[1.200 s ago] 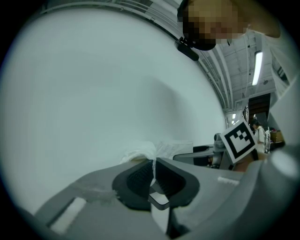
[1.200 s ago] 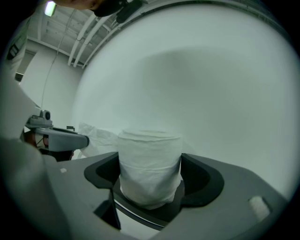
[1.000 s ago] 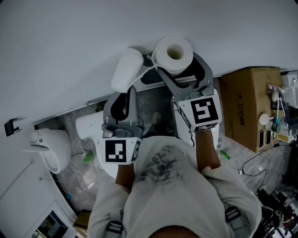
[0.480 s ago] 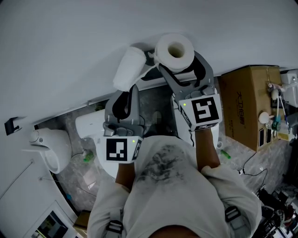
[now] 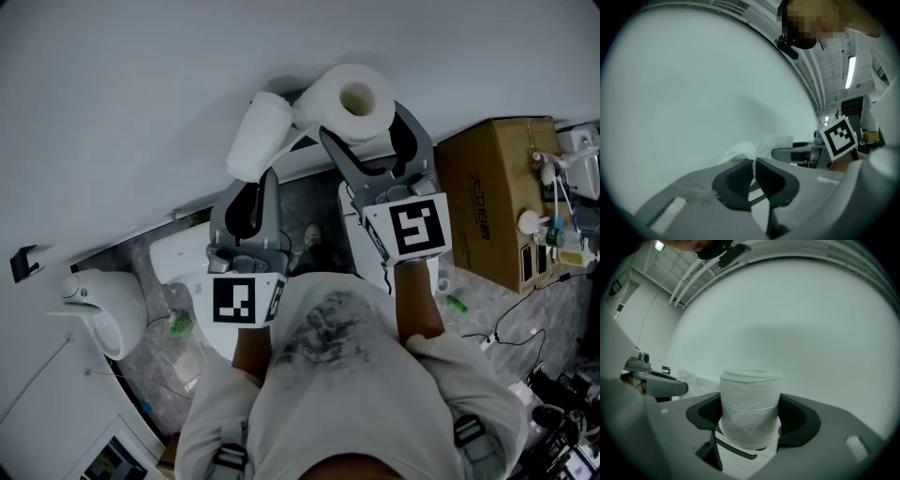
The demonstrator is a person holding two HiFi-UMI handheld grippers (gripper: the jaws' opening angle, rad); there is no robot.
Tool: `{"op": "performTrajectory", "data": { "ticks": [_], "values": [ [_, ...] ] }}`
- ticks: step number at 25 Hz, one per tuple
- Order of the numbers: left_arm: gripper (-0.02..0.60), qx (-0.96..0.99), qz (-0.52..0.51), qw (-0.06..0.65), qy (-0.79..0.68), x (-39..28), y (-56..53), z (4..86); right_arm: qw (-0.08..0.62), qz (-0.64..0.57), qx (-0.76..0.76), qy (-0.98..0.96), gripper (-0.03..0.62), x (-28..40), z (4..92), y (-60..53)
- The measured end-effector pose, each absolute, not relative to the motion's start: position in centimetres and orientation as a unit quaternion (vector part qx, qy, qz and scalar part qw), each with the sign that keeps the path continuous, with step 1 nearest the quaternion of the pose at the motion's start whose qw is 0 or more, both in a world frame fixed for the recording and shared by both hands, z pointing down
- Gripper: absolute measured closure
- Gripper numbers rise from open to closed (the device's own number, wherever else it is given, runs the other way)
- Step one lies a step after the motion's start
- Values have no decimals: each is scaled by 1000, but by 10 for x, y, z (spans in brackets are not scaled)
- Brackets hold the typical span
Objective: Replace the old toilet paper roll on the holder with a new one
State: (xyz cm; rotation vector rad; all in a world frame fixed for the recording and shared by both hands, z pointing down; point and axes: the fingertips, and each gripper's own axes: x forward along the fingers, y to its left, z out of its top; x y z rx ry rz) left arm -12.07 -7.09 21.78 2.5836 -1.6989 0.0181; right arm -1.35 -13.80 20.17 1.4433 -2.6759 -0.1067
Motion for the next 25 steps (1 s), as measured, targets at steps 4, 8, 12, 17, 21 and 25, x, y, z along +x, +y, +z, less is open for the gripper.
{"op": "performTrajectory", "data": {
  "ticks": [4,8,12,17,21,25],
  "values": [
    [566,843,5,23,-537,-101,-62,216,45,-33,487,-872,235,8,200,-126],
    [566,851,4,23,-524,-85,-54,216,44,-31,500,-864,235,27,202,-114],
    [566,859,2,24,-512,-69,-46,216,44,-29,513,-857,235,48,203,-102],
    [566,867,3,26,-498,-51,-34,218,44,-25,527,-848,235,68,207,-87],
    [566,870,6,29,-491,-40,-25,223,47,-20,534,-844,235,81,213,-76],
    [566,872,9,31,-488,-33,-15,230,48,-17,539,-841,235,91,220,-64]
  ]
}}
